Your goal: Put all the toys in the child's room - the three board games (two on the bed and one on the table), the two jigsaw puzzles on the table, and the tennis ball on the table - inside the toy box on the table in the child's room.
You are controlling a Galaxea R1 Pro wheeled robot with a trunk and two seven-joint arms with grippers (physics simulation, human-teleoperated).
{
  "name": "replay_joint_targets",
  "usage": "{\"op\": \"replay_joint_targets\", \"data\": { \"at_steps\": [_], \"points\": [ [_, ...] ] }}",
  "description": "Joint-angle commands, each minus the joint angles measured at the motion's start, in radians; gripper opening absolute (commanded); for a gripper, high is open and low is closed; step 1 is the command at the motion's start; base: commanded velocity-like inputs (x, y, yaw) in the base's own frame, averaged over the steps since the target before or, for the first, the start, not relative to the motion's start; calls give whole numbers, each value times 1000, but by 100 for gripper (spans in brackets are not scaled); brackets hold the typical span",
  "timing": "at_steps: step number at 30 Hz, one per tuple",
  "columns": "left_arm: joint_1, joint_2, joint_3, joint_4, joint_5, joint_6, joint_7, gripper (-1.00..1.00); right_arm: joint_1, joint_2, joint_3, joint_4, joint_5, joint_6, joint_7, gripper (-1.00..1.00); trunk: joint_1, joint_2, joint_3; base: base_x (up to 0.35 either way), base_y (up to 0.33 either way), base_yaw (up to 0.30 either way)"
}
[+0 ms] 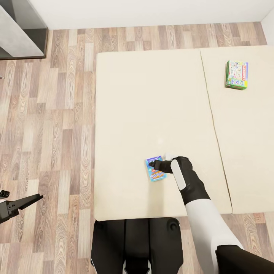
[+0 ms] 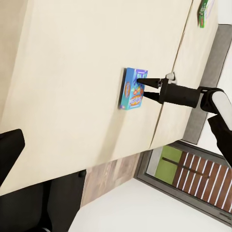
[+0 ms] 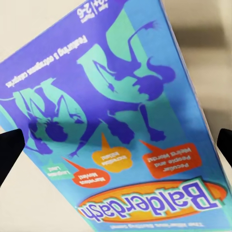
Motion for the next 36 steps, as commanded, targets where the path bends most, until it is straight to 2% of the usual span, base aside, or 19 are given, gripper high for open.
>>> {"op": "replay_joint_targets", "data": {
  "at_steps": [1, 36],
  "points": [
    [0, 0, 0, 0, -1, 11, -5, 100, 0, 1, -2, -1, -11, 3, -9, 100, 1, -2, -1, 0, 0, 0],
    [0, 0, 1, 0, -1, 11, -5, 100, 0, 1, -3, -1, -11, 3, -9, 100, 1, -2, -1, 0, 0, 0]
  ]
}}
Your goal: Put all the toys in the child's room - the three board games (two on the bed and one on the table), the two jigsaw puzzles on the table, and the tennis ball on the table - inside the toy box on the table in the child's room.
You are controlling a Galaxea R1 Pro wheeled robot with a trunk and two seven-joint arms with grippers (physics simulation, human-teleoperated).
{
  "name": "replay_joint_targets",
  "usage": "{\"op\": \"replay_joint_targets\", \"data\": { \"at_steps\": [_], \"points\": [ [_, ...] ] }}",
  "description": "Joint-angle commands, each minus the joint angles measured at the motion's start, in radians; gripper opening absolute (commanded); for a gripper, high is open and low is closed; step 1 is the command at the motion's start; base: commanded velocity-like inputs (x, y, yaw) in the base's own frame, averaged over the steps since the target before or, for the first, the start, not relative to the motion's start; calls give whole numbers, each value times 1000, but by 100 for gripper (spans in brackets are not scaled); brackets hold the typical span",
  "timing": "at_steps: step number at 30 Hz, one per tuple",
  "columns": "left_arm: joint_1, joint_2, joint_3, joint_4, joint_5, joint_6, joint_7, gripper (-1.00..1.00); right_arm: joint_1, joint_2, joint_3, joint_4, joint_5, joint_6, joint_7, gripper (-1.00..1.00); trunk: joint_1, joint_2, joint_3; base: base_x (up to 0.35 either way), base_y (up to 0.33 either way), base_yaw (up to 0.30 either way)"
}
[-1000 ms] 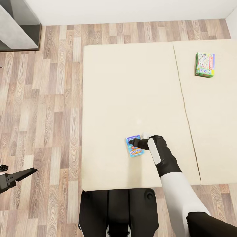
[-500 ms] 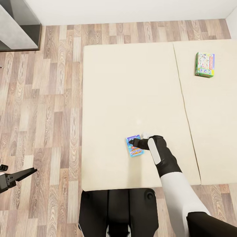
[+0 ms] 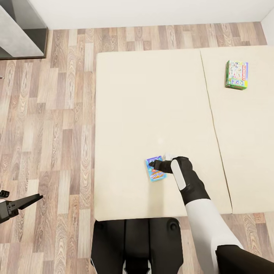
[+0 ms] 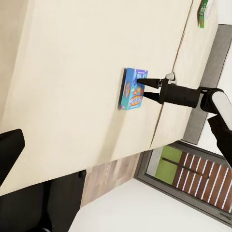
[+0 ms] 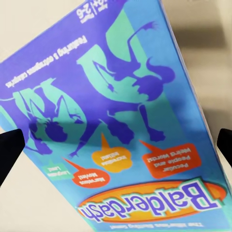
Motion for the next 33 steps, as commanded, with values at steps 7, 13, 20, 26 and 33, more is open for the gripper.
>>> {"op": "replay_joint_targets", "data": {
  "at_steps": [7, 13, 20, 26, 33],
  "points": [
    [0, 0, 1, 0, -1, 11, -5, 100, 0, 1, -2, -1, -11, 3, -9, 100, 1, -2, -1, 0, 0, 0],
    [0, 0, 0, 0, -1, 11, -5, 100, 0, 1, -1, -1, -11, 3, -9, 100, 1, -2, -1, 0, 19, 0],
    [0, 1, 1, 0, -1, 11, -5, 100, 0, 1, -1, -1, -11, 3, -9, 100, 1, -2, -1, 0, 16, 0],
    [0, 1, 1, 0, -1, 11, -5, 100, 0, 1, -1, -1, -11, 3, -9, 100, 1, -2, -1, 0, 20, 0],
    [0, 1, 1, 0, -1, 11, -5, 100, 0, 1, -1, -1, -11, 3, -9, 100, 1, -2, -1, 0, 30, 0]
  ]
}}
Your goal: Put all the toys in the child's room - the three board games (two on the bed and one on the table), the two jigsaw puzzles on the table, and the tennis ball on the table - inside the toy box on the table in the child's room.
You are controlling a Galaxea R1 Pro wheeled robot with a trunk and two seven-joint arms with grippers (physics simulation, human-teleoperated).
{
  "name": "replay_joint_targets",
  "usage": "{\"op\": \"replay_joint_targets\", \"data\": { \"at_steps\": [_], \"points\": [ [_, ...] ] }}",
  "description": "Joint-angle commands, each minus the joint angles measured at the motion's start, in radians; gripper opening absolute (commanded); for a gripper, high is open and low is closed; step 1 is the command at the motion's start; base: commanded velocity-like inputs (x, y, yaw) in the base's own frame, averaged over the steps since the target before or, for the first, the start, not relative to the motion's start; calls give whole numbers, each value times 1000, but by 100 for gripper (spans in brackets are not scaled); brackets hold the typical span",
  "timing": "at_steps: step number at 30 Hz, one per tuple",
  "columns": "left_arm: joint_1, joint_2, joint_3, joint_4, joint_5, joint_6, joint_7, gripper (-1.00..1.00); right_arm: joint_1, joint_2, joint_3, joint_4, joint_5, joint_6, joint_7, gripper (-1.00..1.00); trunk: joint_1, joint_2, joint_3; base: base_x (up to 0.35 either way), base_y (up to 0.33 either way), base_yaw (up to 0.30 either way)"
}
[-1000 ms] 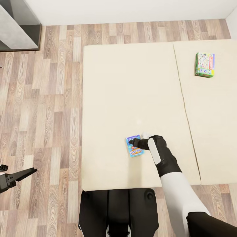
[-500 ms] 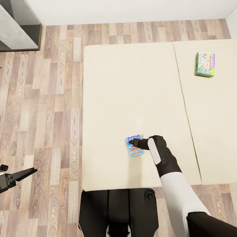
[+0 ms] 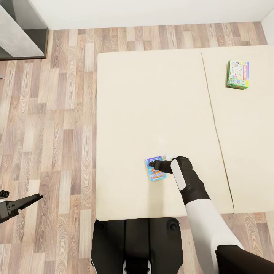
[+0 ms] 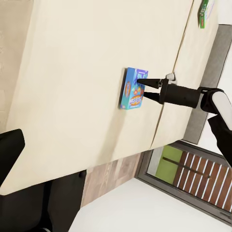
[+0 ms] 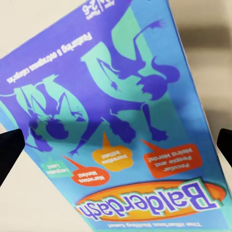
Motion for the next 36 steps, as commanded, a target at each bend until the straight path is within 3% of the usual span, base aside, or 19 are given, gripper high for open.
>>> {"op": "replay_joint_targets", "data": {
  "at_steps": [1, 22, 30, 36],
  "points": [
    [0, 0, 0, 0, -1, 11, -5, 100, 0, 1, -2, -1, -11, 3, -9, 100, 1, -2, -1, 0, 8, 0],
    [0, 0, 1, 0, 0, 11, -5, 100, 0, 1, -2, -1, -12, 3, -8, 100, 1, -2, -1, 0, 7, 0],
    [0, 0, 1, 0, 1, 11, -5, 100, 0, 1, 3, -1, -69, 6, -6, 100, 1, -2, -1, 0, 0, 0],
    [0, 0, 1, 0, 2, 11, -5, 100, -1, 1, 7, -1, -90, 8, -7, 100, 1, -2, -1, 0, 0, 0]
  ]
}}
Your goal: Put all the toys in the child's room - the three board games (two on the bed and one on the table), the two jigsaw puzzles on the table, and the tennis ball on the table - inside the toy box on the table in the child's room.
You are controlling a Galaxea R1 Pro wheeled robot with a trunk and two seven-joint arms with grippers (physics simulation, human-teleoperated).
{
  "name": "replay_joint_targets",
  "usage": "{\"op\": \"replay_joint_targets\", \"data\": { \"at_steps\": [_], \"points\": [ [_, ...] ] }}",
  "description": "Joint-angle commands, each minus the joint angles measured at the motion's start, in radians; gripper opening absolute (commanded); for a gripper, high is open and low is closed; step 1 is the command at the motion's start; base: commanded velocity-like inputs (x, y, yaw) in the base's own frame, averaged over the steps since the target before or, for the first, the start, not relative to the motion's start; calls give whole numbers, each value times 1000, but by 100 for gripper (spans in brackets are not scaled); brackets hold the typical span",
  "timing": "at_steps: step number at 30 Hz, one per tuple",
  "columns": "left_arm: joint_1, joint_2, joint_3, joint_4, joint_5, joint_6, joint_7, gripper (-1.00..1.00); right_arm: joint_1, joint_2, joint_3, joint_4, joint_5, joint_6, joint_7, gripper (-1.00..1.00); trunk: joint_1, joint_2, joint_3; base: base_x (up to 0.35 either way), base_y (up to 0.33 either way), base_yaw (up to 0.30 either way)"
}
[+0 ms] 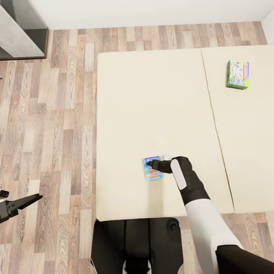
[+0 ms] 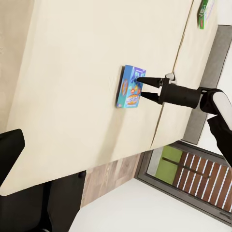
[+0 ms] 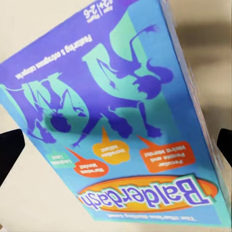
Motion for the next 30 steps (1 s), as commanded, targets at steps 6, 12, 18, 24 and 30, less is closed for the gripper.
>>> {"op": "replay_joint_targets", "data": {
  "at_steps": [6, 12, 18, 24, 30],
  "points": [
    [0, 0, 0, 0, -1, 11, -5, 100, 0, 1, -1, -1, -12, 5, -9, 100, 1, -2, -1, 0, 0, 0],
    [0, 0, 0, 0, -1, 11, -5, 100, 0, 1, 0, -1, -12, 4, -9, 100, 1, -2, -1, 0, 0, 0],
    [0, 0, 0, 0, -3, 11, -5, 100, 0, 1, 1, -1, -12, 4, -9, 100, 1, -2, -1, 0, 0, 0],
    [0, 0, 0, 0, -3, 11, -5, 100, 0, 1, 1, -1, -13, 7, -9, 100, 1, -2, -1, 0, 0, 0],
    [0, 0, 0, 0, -2, 11, -5, 100, 0, 1, 2, -1, -14, 30, -8, 100, 1, -2, -1, 0, 0, 0]
  ]
}}
